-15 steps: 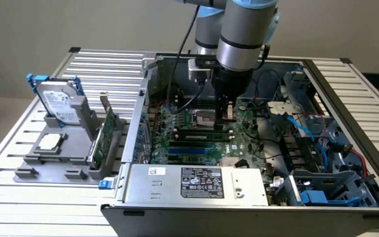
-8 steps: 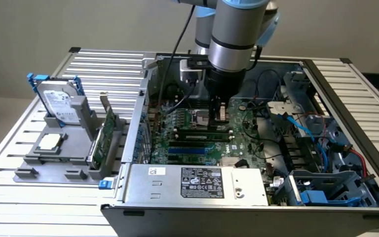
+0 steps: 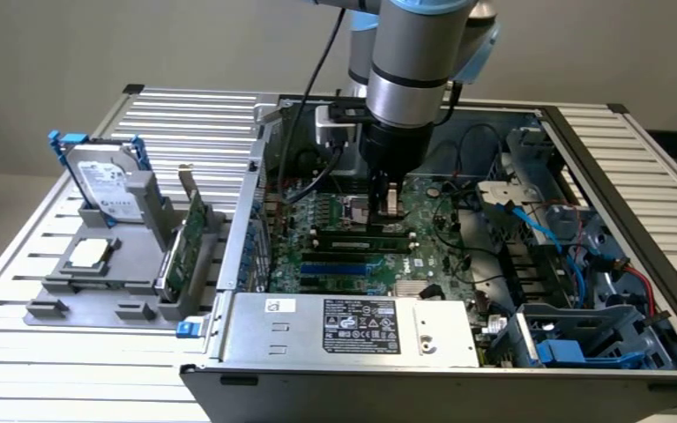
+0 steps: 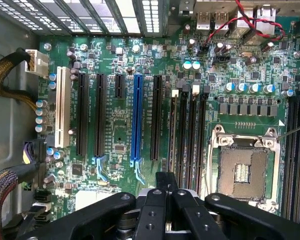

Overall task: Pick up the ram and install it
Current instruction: 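Press down the ram until it locks into place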

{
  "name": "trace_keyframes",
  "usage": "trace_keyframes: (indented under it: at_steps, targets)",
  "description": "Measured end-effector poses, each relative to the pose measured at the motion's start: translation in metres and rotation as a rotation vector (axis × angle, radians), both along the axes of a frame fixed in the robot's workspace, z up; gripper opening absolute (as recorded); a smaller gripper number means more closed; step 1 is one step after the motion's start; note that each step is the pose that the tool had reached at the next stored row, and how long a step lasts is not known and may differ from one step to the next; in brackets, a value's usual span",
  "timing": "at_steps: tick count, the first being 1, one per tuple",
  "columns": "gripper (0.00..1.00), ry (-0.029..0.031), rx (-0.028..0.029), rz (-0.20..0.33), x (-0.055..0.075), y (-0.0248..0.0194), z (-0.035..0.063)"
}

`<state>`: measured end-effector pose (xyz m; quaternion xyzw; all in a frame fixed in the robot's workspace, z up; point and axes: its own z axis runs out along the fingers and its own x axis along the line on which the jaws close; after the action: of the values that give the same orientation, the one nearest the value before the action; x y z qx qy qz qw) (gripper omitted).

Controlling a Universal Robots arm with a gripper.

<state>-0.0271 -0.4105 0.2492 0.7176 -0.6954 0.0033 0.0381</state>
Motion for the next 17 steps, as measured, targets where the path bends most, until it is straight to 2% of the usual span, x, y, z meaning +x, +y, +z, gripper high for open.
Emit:
trace_keyframes:
  at_steps: [9, 12, 14, 17]
  targets:
    - [0.11, 0.0000, 0.0001, 0.000, 0.0000, -0.0001, 0.0000]
    - [0.11, 0.0001, 0.0010, -0.003, 0.0000, -0.0029, 0.0000]
    - [0.11, -0.0001, 0.0037, -0.004, 0.0000, -0.0065, 0.0000]
    - [0.11, -0.0002, 0.0065, -0.012, -0.0001, -0.0081, -0.0002]
